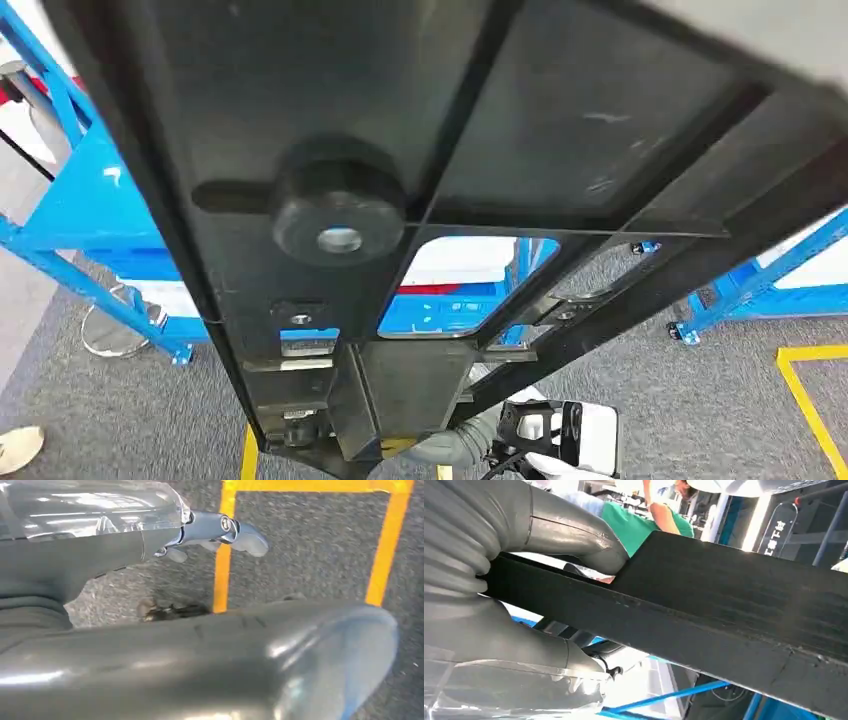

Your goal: Take the parts from the cabinet and place them on the table.

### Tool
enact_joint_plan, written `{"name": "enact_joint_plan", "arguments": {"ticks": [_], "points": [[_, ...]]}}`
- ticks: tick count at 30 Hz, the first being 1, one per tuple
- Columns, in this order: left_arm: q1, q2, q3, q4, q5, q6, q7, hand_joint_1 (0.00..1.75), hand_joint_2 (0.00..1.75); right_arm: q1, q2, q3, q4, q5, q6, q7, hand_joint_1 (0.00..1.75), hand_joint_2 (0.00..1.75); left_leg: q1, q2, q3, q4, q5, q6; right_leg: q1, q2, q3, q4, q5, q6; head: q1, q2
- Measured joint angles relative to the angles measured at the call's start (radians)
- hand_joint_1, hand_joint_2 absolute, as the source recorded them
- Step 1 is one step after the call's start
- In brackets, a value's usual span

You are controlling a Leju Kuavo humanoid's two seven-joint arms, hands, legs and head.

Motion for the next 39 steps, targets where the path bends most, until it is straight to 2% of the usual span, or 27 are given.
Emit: {"name": "enact_joint_plan", "arguments": {"ticks": [2, 3, 4, 5, 6, 9, 10, 11, 12, 14, 15, 16, 18, 19, 21, 24, 25, 26, 27, 29, 30, 31, 32, 34, 35, 36, 39], "points": [[-0.001, 0.003, 0.0, 0.0, -0.001, 0.0, 0.0, 0.0, 0.0, 0.0, 0.0, 0.0, 0.0, -0.005, 0.002, 0.0, 1.66, 1.75, -0.003, 0.0, 0.093, -0.116, 0.077, 0.01, 0.003, 0.001, -0.029, 0.008, 0.017, 0.003, 0.0, 0.0], [-0.002, 0.003, 0.0, 0.0, -0.001, 0.0, 0.0, 0.0, 0.0, 0.0, 0.0, 0.0, 0.0, -0.006, 0.002, 0.0, 1.66, 1.75, -0.004, -0.001, 0.131, -0.169, 0.085, 0.015, 0.003, 0.002, -0.035, 0.01, 0.022, 0.005, 0.0, 0.0], [-0.003, 0.005, 0.0, 0.0, -0.001, 0.001, 0.001, 0.0, 0.0, 0.0, 0.0, 0.0, -0.001, -0.007, 0.003, 0.0, 1.66, 1.75, -0.005, -0.002, 0.16, -0.208, 0.082, 0.019, 0.003, 0.002, -0.037, 0.013, 0.025, 0.006, 0.0, 0.0], [-0.005, 0.008, 0.0, 0.0, -0.002, 0.002, 0.003, 0.0, 0.0, 0.0, 0.003, 0.0, -0.002, -0.007, 0.006, 0.0, 1.66, 1.75, -0.011, -0.003, 0.213, -0.295, 0.042, 0.028, 0.007, 0.003, -0.042, 0.014, 0.032, 0.012, 0.0, 0.0], [-0.006, 0.008, 0.0, 0.0, -0.002, 0.003, 0.003, 0.0, 0.0, -0.001, 0.004, 0.0, -0.001, -0.008, 0.008, 0.0, 1.66, 1.75, -0.013, -0.004, 0.231, -0.326, 0.038, 0.027, 0.004, 0.002, -0.041, 0.014, 0.038, 0.018, 0.001, 0.0], [-0.005, 0.008, 0.0, 0.0, -0.003, 0.006, 0.007, 0.0, 0.0, 0.0, 0.01, 0.0, -0.001, -0.004, 0.019, 0.0, 1.66, 1.75, -0.019, -0.003, 0.208, -0.327, 0.064, 0.043, 0.0, 0.001, -0.043, 0.0, 0.072, 0.038, -0.002, 0.0], [-0.007, 0.006, 0.0, 0.0, -0.003, 0.006, 0.008, 0.0, 0.0, 0.0, 0.01, 0.001, 0.0, -0.001, 0.019, 0.0, 1.66, 1.75, -0.009, 0.005, 0.197, -0.336, 0.083, 0.051, -0.002, 0.004, -0.052, 0.007, 0.059, 0.043, -0.005, 0.0], [-0.008, 0.006, 0.0, 0.0, -0.005, 0.006, 0.009, 0.0, 0.0, 0.0, 0.01, 0.001, 0.0, 0.0, 0.019, 0.0, 1.66, 1.75, -0.01, 0.004, 0.185, -0.337, 0.097, 0.059, -0.002, 0.004, -0.066, 0.027, 0.009, 0.048, -0.002, 0.0], [-0.008, 0.007, 0.0, 0.0, -0.005, 0.006, 0.009, 0.0, 0.0, 0.0, 0.01, 0.0, 0.0, 0.001, 0.02, 0.0, 1.66, 1.75, -0.01, 0.006, 0.165, -0.337, 0.112, 0.066, -0.006, 0.004, -0.082, 0.087, -0.068, 0.052, -0.001, 0.0], [-0.008, 0.007, 0.0, 0.0, -0.007, 0.006, 0.009, 0.0, 0.0, 0.003, 0.01, 0.0, 0.0, 0.005, 0.02, 0.0, 1.66, 1.75, -0.012, 0.007, 0.134, -0.335, 0.135, 0.066, -0.01, 0.004, -0.106, 0.226, -0.164, 0.061, -0.001, 0.0], [-0.007, 0.007, 0.0, 0.0, -0.008, 0.007, 0.009, 0.0, 0.0, 0.004, 0.01, 0.0, 0.0, 0.007, 0.02, 0.0, 1.66, 1.75, -0.012, 0.008, 0.115, -0.332, 0.149, 0.064, -0.012, 0.004, -0.111, 0.287, -0.166, 0.064, 0.0, 0.0], [-0.008, 0.007, 0.0, 0.0, -0.008, 0.007, 0.009, 0.0, 0.0, 0.005, 0.01, 0.0, 0.0, 0.008, 0.02, 0.0, 1.66, 1.75, -0.012, 0.008, 0.095, -0.327, 0.159, 0.062, -0.012, 0.004, -0.1, 0.306, -0.134, 0.065, 0.0, 0.0], [-0.007, 0.007, 0.0, 0.0, -0.01, 0.009, 0.009, 0.0, 0.0, 0.005, 0.01, 0.0, 0.0, 0.012, 0.02, 0.0, 1.66, 1.75, -0.012, 0.008, 0.062, -0.32, 0.171, 0.056, -0.013, 0.003, -0.029, 0.239, -0.043, 0.061, 0.0, 0.0], [-0.007, 0.007, 0.0, 0.0, -0.01, 0.011, 0.009, 0.0, 0.0, 0.005, 0.01, 0.0, 0.0, 0.014, 0.02, 0.0, 1.66, 1.75, -0.012, 0.008, 0.05, -0.316, 0.179, 0.053, -0.011, 0.003, 0.028, 0.169, -0.032, 0.055, -0.001, 0.0], [-0.007, 0.005, 0.0, 0.0, -0.011, 0.011, 0.009, 0.0, 0.0, 0.004, 0.014, 0.0, -0.001, 0.016, 0.021, 0.0, 1.66, 1.75, -0.016, 0.007, 0.042, -0.307, 0.189, 0.044, 0.0, 0.001, 0.161, -0.025, -0.11, 0.037, -0.001, 0.0], [-0.007, 0.006, 0.0, 0.0, -0.011, 0.011, 0.01, 0.0, 0.0, 0.004, 0.017, 0.001, -0.001, 0.019, 0.027, 0.0, 1.66, 1.75, -0.01, 0.008, 0.044, -0.315, 0.214, 0.023, 0.007, 0.001, 0.159, -0.039, -0.106, 0.026, 0.0, 0.0], [-0.007, 0.009, 0.0, 0.0, -0.011, 0.011, 0.01, 0.0, 0.0, 0.004, 0.018, 0.001, -0.001, 0.023, 0.028, 0.0, 1.66, 1.75, -0.01, 0.005, 0.038, -0.312, 0.212, 0.018, -0.006, -0.001, 0.159, -0.051, -0.092, 0.018, 0.001, 0.0], [-0.006, 0.011, 0.0, 0.0, -0.011, 0.01, 0.01, 0.0, 0.0, 0.004, 0.019, 0.001, -0.001, 0.027, 0.029, 0.0, 1.66, 1.75, -0.007, 0.002, 0.029, -0.293, 0.183, 0.013, -0.005, -0.005, 0.153, -0.051, -0.084, 0.012, 0.0, 0.0], [-0.005, 0.011, 0.0, 0.0, -0.011, 0.011, 0.011, 0.0, 0.0, 0.004, 0.024, 0.001, -0.001, 0.029, 0.029, 0.0, 1.66, 1.75, -0.007, 0.001, 0.01, -0.241, 0.134, 0.01, -0.005, -0.006, 0.145, -0.051, -0.077, 0.003, -0.003, 0.0], [-0.004, 0.011, 0.0, 0.0, -0.011, 0.01, 0.011, 0.0, 0.0, 0.004, 0.025, 0.001, 0.0, 0.037, 0.029, 0.0, 1.66, 1.75, -0.004, 0.001, -0.047, -0.078, 0.044, -0.002, -0.002, -0.013, 0.128, -0.048, -0.067, 0.002, -0.003, 0.0], [-0.003, 0.011, 0.0, 0.0, -0.011, 0.01, 0.011, 0.0, 0.0, 0.005, 0.025, 0.002, 0.003, 0.042, 0.029, 0.0, 1.66, 1.75, -0.003, 0.001, -0.065, -0.02, 0.031, -0.005, -0.002, -0.017, 0.121, -0.046, -0.063, 0.003, -0.003, 0.0], [-0.002, 0.011, 0.0, 0.0, -0.01, 0.01, 0.011, 0.0, 0.0, 0.006, 0.025, 0.002, 0.006, 0.048, 0.029, 0.0, 1.66, 1.75, -0.002, 0.001, -0.064, -0.004, 0.039, -0.008, -0.002, -0.022, 0.114, -0.042, -0.061, 0.005, -0.003, 0.0], [-0.001, 0.013, 0.0, 0.0, -0.01, 0.01, 0.011, 0.0, 0.0, 0.006, 0.025, 0.002, 0.007, 0.053, 0.029, 0.0, 1.66, 1.75, 0.0, 0.001, -0.034, -0.042, 0.065, -0.01, -0.003, -0.029, 0.108, -0.036, -0.06, 0.006, -0.003, 0.0], [-0.002, 0.016, 0.0, 0.0, -0.01, 0.01, 0.011, 0.0, 0.0, 0.005, 0.025, 0.003, 0.008, 0.056, 0.029, 0.0, 1.66, 1.75, 0.003, 0.014, 0.073, -0.212, 0.135, -0.012, -0.006, -0.044, 0.103, -0.023, -0.065, 0.013, -0.003, 0.0], [-0.004, 0.017, 0.0, 0.0, -0.009, 0.01, 0.011, 0.0, 0.0, 0.005, 0.025, 0.003, 0.008, 0.056, 0.031, 0.0, 1.66, 1.75, 0.001, 0.046, 0.111, -0.289, 0.125, -0.012, -0.005, -0.052, 0.101, -0.016, -0.07, 0.02, -0.003, 0.0], [-0.005, 0.017, 0.0, 0.0, -0.009, 0.01, 0.01, 0.0, 0.0, 0.005, 0.025, 0.003, 0.008, 0.058, 0.034, 0.0, 1.66, 1.75, -0.012, 0.05, 0.119, -0.29, 0.131, 0.005, 0.001, -0.057, 0.096, -0.013, -0.071, 0.025, -0.006, 0.0], [-0.003, 0.018, 0.001, 0.0, -0.006, 0.01, 0.01, 0.0, 0.0, 0.003, 0.025, 0.007, 0.008, 0.064, 0.038, 0.0, 1.66, 1.75, -0.012, 0.03, 0.102, -0.291, 0.129, 0.029, 0.006, -0.079, 0.095, -0.009, -0.068, 0.035, -0.003, 0.0]]}}
